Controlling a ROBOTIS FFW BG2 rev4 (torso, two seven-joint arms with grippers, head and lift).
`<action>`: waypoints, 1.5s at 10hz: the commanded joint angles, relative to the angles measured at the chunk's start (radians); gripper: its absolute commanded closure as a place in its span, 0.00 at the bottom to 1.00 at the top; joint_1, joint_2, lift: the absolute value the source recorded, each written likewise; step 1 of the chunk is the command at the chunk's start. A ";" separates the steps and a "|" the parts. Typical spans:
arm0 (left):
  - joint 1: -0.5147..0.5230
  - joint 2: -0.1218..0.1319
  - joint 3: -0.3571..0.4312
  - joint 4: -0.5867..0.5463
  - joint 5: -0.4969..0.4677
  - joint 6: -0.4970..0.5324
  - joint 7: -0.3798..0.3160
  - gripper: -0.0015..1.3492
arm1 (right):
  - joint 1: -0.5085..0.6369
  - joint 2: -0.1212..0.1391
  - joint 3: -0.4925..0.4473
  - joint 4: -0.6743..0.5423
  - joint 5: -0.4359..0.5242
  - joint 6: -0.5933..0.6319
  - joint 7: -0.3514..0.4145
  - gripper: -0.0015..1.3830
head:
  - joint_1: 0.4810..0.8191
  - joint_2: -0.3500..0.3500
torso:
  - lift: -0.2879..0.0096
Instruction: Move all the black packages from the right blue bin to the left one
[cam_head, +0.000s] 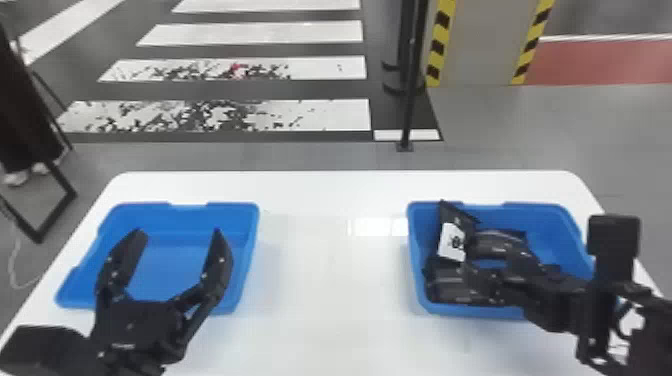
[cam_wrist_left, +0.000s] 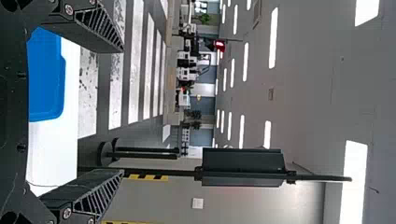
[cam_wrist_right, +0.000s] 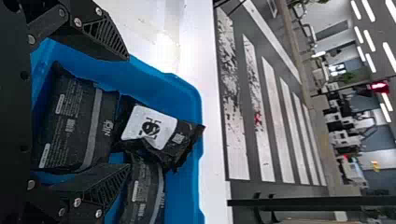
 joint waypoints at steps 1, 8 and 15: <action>0.000 0.000 -0.002 0.002 0.000 0.002 -0.002 0.09 | -0.061 -0.010 0.024 0.056 -0.001 0.104 -0.020 0.20 | 0.63 0.58 | 0.52; -0.002 0.002 -0.006 0.011 0.006 0.002 -0.002 0.09 | -0.223 -0.030 0.097 0.264 -0.037 0.158 -0.055 0.20 | 0.63 0.58 | 0.52; -0.005 0.002 -0.004 0.031 0.026 -0.025 -0.003 0.09 | -0.191 -0.030 0.093 0.223 -0.066 0.114 -0.075 0.85 | 0.63 0.62 | 0.52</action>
